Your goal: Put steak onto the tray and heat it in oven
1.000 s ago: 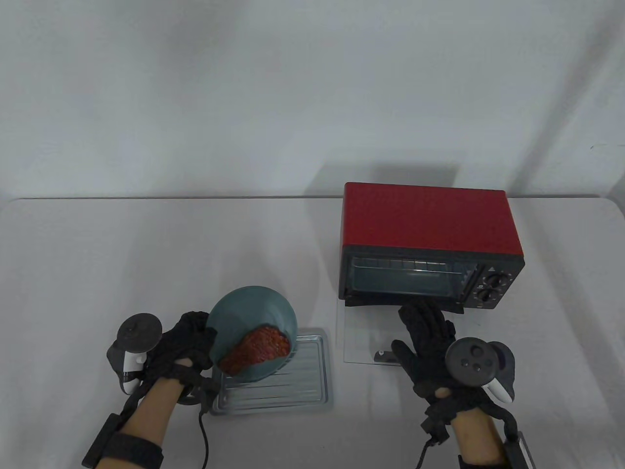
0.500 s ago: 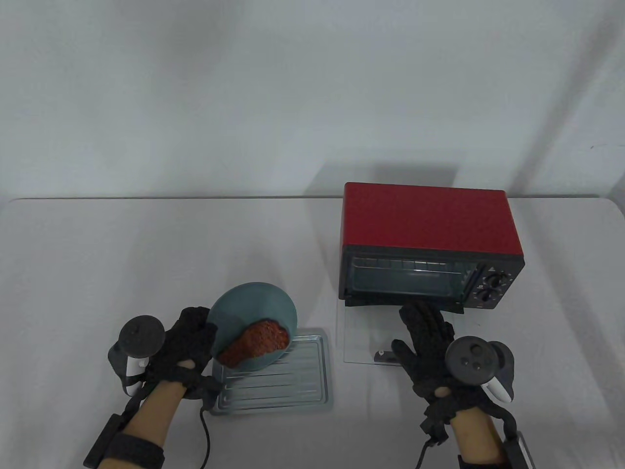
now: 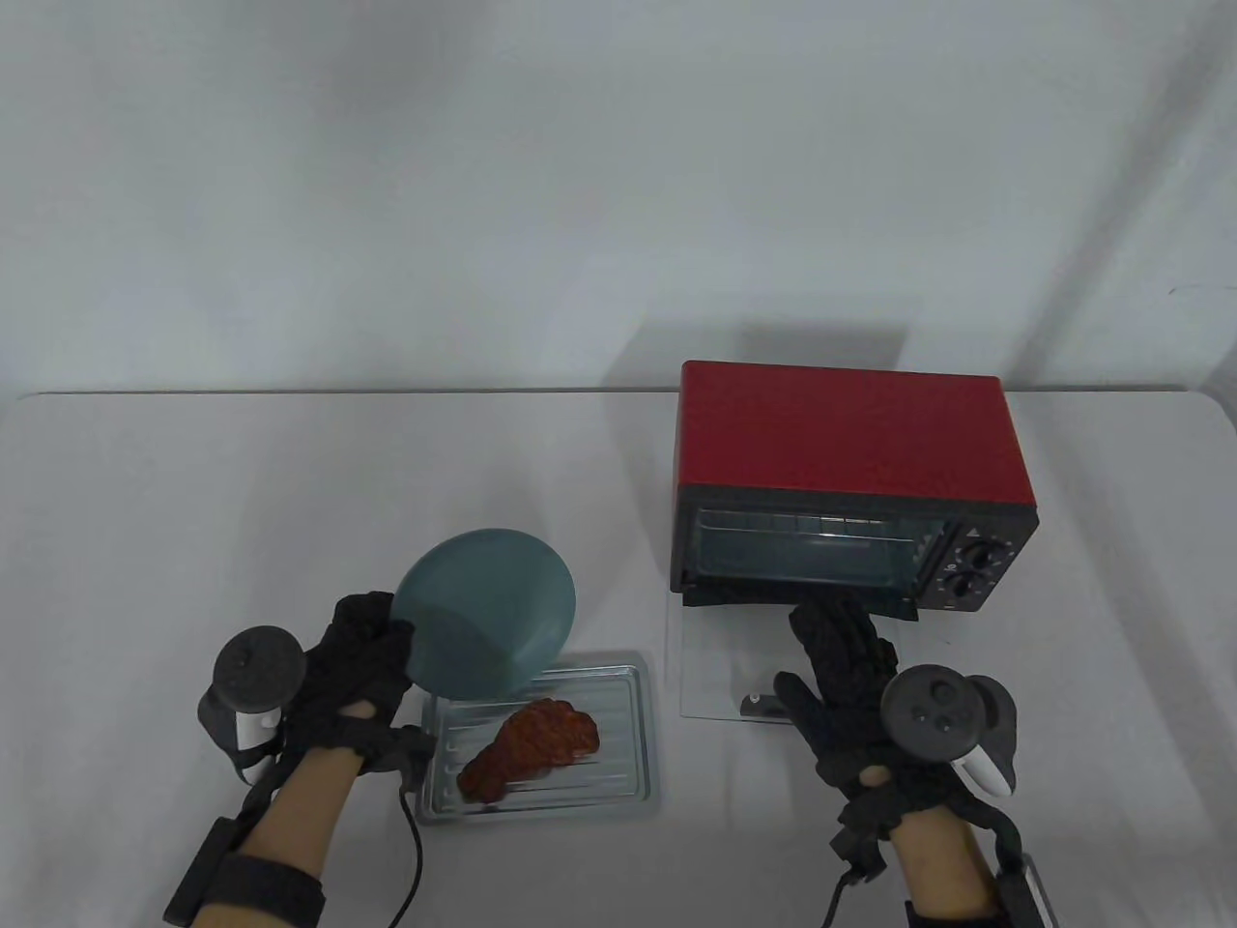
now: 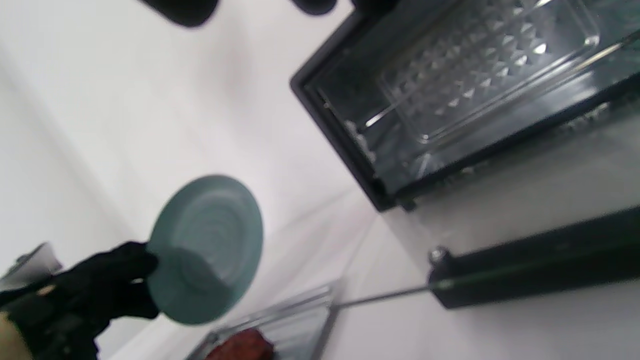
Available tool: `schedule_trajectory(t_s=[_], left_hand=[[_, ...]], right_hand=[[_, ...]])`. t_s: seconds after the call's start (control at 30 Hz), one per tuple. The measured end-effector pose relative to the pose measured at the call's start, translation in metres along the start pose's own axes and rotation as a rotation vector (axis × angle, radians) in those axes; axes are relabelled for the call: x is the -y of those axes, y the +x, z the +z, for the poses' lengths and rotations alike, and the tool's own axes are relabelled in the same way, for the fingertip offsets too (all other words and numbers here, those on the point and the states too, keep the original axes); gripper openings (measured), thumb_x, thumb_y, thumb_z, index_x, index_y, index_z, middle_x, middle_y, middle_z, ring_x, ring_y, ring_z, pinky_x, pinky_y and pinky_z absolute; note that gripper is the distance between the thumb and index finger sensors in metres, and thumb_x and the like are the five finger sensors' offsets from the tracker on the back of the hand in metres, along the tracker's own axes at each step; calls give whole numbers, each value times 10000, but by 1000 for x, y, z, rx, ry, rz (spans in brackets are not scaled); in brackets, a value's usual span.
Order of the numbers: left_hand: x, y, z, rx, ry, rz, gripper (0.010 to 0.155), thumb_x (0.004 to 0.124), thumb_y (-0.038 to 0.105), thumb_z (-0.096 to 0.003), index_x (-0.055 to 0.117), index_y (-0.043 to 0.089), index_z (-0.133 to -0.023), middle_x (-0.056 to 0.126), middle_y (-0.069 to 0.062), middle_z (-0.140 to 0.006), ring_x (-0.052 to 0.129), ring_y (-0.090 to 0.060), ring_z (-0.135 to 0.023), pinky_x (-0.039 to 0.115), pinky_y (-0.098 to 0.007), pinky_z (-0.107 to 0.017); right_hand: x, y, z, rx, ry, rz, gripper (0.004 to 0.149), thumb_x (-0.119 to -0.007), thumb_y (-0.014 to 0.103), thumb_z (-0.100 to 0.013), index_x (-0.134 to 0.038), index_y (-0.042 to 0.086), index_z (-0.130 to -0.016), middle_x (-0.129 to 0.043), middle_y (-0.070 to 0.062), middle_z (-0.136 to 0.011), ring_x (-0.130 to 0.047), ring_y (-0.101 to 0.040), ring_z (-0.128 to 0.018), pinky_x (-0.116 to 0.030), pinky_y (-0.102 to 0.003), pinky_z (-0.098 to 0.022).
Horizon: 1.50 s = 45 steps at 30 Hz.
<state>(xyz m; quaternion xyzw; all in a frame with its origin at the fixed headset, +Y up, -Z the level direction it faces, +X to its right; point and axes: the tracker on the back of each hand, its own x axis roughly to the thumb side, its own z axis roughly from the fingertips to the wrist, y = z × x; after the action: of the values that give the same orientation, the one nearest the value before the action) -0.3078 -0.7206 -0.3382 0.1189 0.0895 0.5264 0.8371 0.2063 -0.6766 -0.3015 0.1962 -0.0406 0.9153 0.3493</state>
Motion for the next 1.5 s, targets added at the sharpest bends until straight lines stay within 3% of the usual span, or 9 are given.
schedule_trajectory(t_s=[0.1,0.27,0.5,0.87,1.27,1.43,1.5], left_hand=[[-16,-5,-12,-92,40,99,459,890,300,-475,717,176,-881,920,-79,-763,1145,-299,-543,1039,-385,-268],[-37,-30,-45,-419,32,230,477,900,285,-480,719,148,-900,919,-119,-763,1151,-297,-506,1045,-370,-255],[-31,-59,-63,-629,68,215,496,904,277,-479,712,132,-913,914,-140,-772,1152,-314,-508,1051,-368,-257],[-9,-81,-70,-688,45,220,505,899,272,-484,709,107,-922,911,-166,-774,1152,-341,-507,1052,-374,-256],[-16,-82,-63,-706,-21,128,594,875,238,-492,640,110,-1022,871,-198,-907,1112,-361,-603,1008,-443,-350],[-29,-64,-52,-578,-14,37,652,842,437,-499,629,139,-1039,777,-205,-997,976,-442,-778,922,-526,-449],[-39,-46,-46,-420,36,14,693,794,543,-500,614,163,-1050,738,-187,-1028,910,-461,-834,872,-568,-477]], right_hand=[[2,0,0,0,-12,-8,718,-623,480,-562,-391,62,-1098,-370,-310,-1135,-273,-561,-1030,-295,-771,-597],[5,-1,1,0,-28,-14,719,-623,480,-562,-391,62,-1098,-371,-309,-1135,-274,-562,-1030,-297,-771,-596],[2,-5,1,-13,-14,-31,718,-623,480,-562,-394,60,-1098,-372,-313,-1135,-276,-564,-1029,-298,-770,-597],[-1,-9,0,-38,1,-50,718,-622,478,-562,-396,56,-1097,-374,-315,-1134,-278,-568,-1028,-300,-770,-596],[-3,-9,0,-48,11,-79,716,-623,475,-563,-399,53,-1096,-378,-319,-1132,-285,-572,-1027,-305,-771,-595],[-5,-8,-1,-51,16,-111,717,-621,477,-563,-401,50,-1095,-382,-322,-1130,-298,-581,-1025,-323,-777,-593],[-5,-8,-1,-52,11,-126,717,-623,477,-563,-403,49,-1095,-378,-321,-1130,-303,-579,-1026,-329,-778,-594]])
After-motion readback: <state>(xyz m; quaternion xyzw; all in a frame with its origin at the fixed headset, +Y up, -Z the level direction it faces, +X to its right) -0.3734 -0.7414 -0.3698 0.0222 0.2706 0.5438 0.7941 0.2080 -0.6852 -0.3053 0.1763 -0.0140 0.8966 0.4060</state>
